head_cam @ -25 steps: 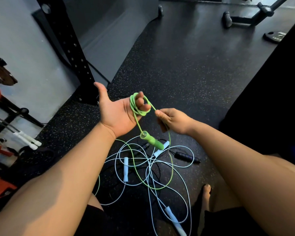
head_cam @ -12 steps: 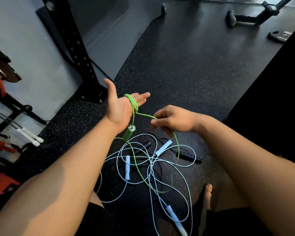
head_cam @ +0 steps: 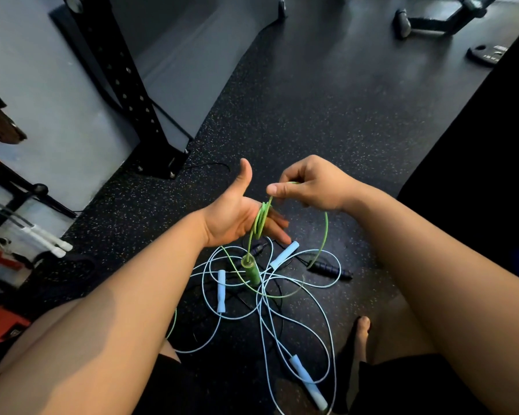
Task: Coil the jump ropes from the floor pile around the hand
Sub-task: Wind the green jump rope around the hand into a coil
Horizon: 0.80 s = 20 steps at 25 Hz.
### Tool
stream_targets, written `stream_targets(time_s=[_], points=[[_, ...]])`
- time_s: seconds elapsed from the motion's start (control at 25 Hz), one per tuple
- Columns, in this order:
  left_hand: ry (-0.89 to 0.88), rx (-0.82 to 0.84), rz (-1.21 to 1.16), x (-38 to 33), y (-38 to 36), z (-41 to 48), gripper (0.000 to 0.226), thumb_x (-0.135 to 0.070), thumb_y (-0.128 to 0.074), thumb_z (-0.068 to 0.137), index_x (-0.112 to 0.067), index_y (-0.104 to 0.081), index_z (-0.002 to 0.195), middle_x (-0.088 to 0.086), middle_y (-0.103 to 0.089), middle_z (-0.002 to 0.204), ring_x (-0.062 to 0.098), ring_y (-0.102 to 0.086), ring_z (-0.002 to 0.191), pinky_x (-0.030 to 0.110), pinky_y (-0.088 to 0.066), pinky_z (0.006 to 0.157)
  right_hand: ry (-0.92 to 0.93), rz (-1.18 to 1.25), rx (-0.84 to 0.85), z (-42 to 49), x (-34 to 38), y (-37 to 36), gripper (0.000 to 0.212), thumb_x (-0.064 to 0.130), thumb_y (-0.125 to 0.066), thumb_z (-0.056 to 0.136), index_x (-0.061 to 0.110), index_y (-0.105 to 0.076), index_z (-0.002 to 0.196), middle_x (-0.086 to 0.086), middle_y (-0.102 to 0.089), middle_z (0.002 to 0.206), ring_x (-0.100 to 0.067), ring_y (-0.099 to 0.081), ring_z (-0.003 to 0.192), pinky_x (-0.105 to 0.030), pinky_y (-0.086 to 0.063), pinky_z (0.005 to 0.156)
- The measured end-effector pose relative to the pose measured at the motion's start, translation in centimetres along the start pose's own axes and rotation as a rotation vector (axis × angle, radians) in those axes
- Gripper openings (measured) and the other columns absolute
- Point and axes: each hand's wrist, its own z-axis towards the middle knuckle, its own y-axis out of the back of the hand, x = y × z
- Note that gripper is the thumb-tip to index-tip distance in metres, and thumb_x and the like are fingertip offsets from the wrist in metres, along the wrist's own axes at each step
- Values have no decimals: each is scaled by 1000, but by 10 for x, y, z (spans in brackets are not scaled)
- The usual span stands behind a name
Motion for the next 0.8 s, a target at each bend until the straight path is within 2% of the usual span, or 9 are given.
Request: stream_targets(time_s=[0.08, 0.16, 0.24, 0.32, 0.44, 0.56, 0.64, 0.72, 0.8], points=[[-6, 71, -71, -4, -2, -5, 129, -92, 11, 65, 8, -64, 95, 21, -73, 73, 40, -71, 105, 45, -36, 110, 6, 4, -26, 0, -2, 1, 30, 45, -75, 84, 18, -71, 71, 10, -48, 50, -2, -41, 48, -24, -35, 49], [-41, 71, -152, -10, -3, -10, 121, -94, 8, 61, 1, -63, 80, 11, -60, 50, 39, -74, 85, 47, -43, 103, 8, 33, -57, 1, -6, -2, 39, 46, -74, 82, 9, -68, 71, 9, -46, 53, -4, -39, 50, -23, -33, 50], [-106, 47, -230, -14, -4, -15, 113, -96, 12, 58, -10, -60, 66, 2, -47, 39, 33, -71, 69, 47, -43, 101, 8, 84, -92, 2, -11, -8, 53, 53, -69, 81, 2, -61, 71, -1, -42, 57, -12, -39, 54, -29, -34, 53], [-179, 13, -367, -16, -2, -19, 108, -99, 11, 55, -14, -55, 62, -1, -41, 38, 29, -69, 62, 46, -40, 104, -26, 105, -112, 3, -17, -17, 60, 59, -60, 84, 0, -55, 72, -3, -40, 59, -17, -39, 55, -33, -36, 55], [-290, -88, -678, -16, 1, -23, 111, -105, -5, 58, -9, -57, 73, 2, -49, 48, 30, -68, 70, 41, -42, 105, -140, 176, -66, 5, -24, -31, 52, 52, -52, 96, 4, -56, 76, -6, -43, 61, -20, -46, 54, -38, -43, 55], [-415, -162, -823, -15, 4, -23, 116, -104, -17, 63, -2, -63, 96, 9, -68, 74, 36, -71, 93, 40, -50, 103, -194, 233, 28, 5, -24, -44, 34, 36, -47, 105, 14, -57, 81, -8, -49, 61, -21, -52, 47, -28, -42, 48], [-481, -183, -880, -17, 5, -24, 122, -103, -21, 65, 2, -62, 109, 15, -72, 95, 41, -65, 115, 43, -46, 110, -220, 249, 83, 5, -21, -48, 29, 30, -45, 106, 14, -58, 86, -9, -53, 61, -24, -56, 48, -25, -38, 45], [-541, -220, -956, -19, 8, -25, 131, -102, -25, 68, 11, -58, 124, 23, -69, 116, 44, -55, 132, 45, -40, 116, -264, 277, 173, 4, -17, -48, 26, 26, -43, 107, 13, -59, 91, -7, -54, 60, -23, -59, 50, -25, -37, 45], [-559, -284, -934, -20, 13, -25, 137, -101, -20, 70, 15, -57, 131, 26, -63, 133, 40, -47, 141, 44, -25, 125, -296, 293, 249, 3, -11, -46, 24, 23, -44, 107, 11, -62, 96, -3, -54, 60, -21, -60, 50, -25, -39, 47]])
